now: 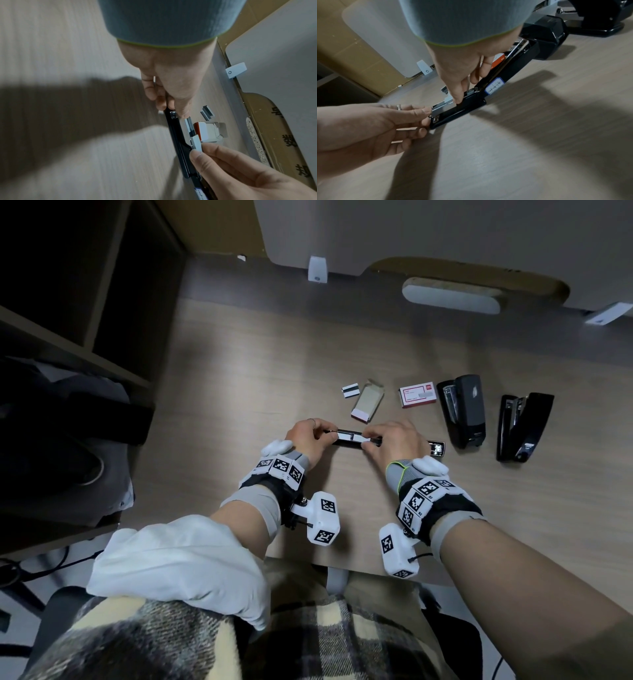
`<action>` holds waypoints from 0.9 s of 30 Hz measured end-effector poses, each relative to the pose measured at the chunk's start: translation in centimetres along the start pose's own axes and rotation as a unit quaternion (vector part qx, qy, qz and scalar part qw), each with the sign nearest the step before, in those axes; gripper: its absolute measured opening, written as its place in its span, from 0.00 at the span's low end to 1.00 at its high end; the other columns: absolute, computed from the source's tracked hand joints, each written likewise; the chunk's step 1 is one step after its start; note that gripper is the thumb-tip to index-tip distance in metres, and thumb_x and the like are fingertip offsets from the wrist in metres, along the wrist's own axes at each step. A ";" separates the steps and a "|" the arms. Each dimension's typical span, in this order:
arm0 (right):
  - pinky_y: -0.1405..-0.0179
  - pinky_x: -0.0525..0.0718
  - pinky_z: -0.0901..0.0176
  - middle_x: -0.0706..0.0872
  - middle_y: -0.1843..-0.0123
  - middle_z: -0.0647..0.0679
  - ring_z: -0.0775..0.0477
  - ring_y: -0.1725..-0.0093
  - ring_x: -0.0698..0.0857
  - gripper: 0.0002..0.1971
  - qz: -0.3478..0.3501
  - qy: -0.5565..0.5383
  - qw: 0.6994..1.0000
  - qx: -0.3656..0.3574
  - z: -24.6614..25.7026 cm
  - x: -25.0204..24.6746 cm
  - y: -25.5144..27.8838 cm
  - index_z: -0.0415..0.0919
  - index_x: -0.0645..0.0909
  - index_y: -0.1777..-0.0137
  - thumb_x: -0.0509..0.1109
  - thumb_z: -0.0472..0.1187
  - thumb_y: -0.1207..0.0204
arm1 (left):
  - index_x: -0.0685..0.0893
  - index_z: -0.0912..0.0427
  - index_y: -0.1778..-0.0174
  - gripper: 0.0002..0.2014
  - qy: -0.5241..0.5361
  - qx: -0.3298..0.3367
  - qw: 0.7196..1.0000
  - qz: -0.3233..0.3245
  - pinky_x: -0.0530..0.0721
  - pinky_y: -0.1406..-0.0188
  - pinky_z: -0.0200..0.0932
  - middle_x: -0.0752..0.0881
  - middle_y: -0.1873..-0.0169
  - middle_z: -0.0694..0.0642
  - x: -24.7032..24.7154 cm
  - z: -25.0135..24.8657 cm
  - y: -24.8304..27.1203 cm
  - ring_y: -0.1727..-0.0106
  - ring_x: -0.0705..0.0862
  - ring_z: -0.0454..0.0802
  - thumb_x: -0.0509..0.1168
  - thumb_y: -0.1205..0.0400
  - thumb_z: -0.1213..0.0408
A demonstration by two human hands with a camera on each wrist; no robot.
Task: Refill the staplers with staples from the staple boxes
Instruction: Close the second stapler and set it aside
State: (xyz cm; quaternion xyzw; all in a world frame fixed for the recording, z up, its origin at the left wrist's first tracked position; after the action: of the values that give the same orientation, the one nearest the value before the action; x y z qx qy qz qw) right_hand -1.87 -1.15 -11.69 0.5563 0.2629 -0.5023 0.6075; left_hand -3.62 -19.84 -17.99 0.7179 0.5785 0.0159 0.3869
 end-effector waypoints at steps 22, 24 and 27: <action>0.48 0.80 0.55 0.85 0.45 0.46 0.42 0.42 0.84 0.19 0.023 -0.017 1.000 0.012 0.6 0.3 0.9 0.61 0.80 0.34 0.70 0.48 0.26 | 0.88 0.45 0.62 0.04 0.002 -0.025 1.000 -0.003 0.88 0.46 0.49 0.87 0.68 0.48 0.1 0.7 0.2 0.63 0.85 0.50 0.76 0.25 0.59; 0.48 0.80 0.56 0.85 0.45 0.48 0.44 0.42 0.84 0.19 0.012 -0.028 0.999 0.021 0.2 -0.3 0.8 0.61 0.81 0.35 0.69 0.47 0.26 | 0.88 0.45 0.61 0.04 0.002 -0.030 1.000 0.000 0.88 0.45 0.50 0.87 0.68 0.48 0.1 0.7 0.2 0.64 0.84 0.50 0.76 0.24 0.59; 0.43 0.77 0.55 0.87 0.44 0.52 0.46 0.37 0.79 0.19 -0.051 -0.025 0.998 0.027 -1.4 -2.4 1.3 0.58 0.81 0.35 0.68 0.44 0.26 | 0.87 0.45 0.62 0.04 0.003 -0.035 0.999 0.000 0.88 0.44 0.51 0.89 0.64 0.51 0.2 0.4 0.3 0.63 0.84 0.51 0.75 0.24 0.59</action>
State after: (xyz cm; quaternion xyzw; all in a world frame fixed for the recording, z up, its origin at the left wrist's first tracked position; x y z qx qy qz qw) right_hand -1.20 0.74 -9.36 0.5458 0.2620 -0.5534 0.5720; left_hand -3.14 -19.88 -18.14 0.7037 0.5786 0.0383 0.4105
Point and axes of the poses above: each hand's wrist, its own y-axis away from the middle knuckle, its own x-axis out of the palm, z = x × y, the point moved 10 cm from there along -y, towards the middle knuckle
